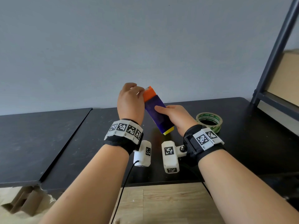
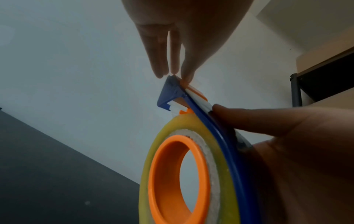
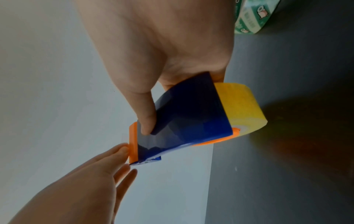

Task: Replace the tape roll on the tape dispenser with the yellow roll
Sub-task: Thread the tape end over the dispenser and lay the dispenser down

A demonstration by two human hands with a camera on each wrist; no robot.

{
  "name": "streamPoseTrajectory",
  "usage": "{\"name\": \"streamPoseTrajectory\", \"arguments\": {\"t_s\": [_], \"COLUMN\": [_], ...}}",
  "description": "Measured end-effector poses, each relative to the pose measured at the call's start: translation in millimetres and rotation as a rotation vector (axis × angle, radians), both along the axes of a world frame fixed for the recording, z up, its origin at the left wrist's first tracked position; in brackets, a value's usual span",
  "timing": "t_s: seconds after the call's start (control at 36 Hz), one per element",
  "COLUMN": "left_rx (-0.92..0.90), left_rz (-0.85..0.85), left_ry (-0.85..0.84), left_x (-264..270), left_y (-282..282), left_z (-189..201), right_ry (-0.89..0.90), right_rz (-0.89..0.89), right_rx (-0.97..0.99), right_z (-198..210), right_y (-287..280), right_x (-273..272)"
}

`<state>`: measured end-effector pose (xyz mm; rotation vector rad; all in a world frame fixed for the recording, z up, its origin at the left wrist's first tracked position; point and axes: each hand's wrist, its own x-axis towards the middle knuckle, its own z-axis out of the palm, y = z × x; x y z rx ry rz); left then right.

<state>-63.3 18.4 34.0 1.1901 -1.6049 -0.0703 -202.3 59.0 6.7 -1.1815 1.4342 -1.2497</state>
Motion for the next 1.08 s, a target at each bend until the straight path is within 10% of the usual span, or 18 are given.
{"name": "streamPoseTrajectory", "arguments": {"t_s": [0.81, 1.08], "left_rx": [-0.075, -0.197], "left_rz": [-0.072, -0.095], "left_ry": [-0.033, -0.305], "left_x": [3, 2], "left_y": [-5, 1], "left_z": [-16, -19], "right_ry": [-0.075, -0.057], "right_rz": [-0.049, -0.114], "right_rx": [0.014, 0.026], "right_z": [1, 3], "right_y": [0, -4], "right_x": [2, 5]}}
